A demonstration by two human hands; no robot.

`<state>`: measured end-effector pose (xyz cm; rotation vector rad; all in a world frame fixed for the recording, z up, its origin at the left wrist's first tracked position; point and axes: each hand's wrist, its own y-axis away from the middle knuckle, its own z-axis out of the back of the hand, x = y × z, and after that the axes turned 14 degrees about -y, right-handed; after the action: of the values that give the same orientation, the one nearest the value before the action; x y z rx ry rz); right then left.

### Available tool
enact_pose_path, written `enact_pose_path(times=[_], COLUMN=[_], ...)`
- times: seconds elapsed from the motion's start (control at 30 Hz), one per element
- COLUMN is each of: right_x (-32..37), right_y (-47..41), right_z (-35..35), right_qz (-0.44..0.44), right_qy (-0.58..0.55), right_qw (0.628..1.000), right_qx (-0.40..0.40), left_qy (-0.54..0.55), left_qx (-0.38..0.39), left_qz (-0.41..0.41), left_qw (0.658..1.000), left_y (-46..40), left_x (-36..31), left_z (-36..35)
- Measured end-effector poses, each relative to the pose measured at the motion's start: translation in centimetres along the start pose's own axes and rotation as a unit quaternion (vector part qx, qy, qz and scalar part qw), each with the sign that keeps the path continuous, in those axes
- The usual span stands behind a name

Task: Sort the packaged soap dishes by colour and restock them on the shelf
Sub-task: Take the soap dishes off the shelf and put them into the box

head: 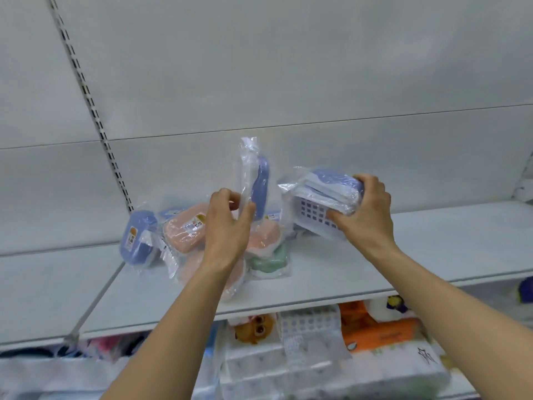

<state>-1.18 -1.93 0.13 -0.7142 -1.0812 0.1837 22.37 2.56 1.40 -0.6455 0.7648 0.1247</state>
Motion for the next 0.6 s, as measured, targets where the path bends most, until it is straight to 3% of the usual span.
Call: enact_pose_path(times=[0.3,0.6], right_x=[4.3,12.7], right_y=[8.3,14.9], right_z=[2.9,-5.8], right_qz=[0.069,0.125], right_qy=[-0.073,-0.116], right_qw=[0.994,0.975], right_qx=[0.051,0.144], left_qy=[0.049,-0.01], left_qx=[-0.026,-0.12], left_qz=[0.065,0.127], left_qw=[0.996,0.985], left_y=[12.6,16.4], left_x=[0.2,7.9], left_z=[6.2,17.4])
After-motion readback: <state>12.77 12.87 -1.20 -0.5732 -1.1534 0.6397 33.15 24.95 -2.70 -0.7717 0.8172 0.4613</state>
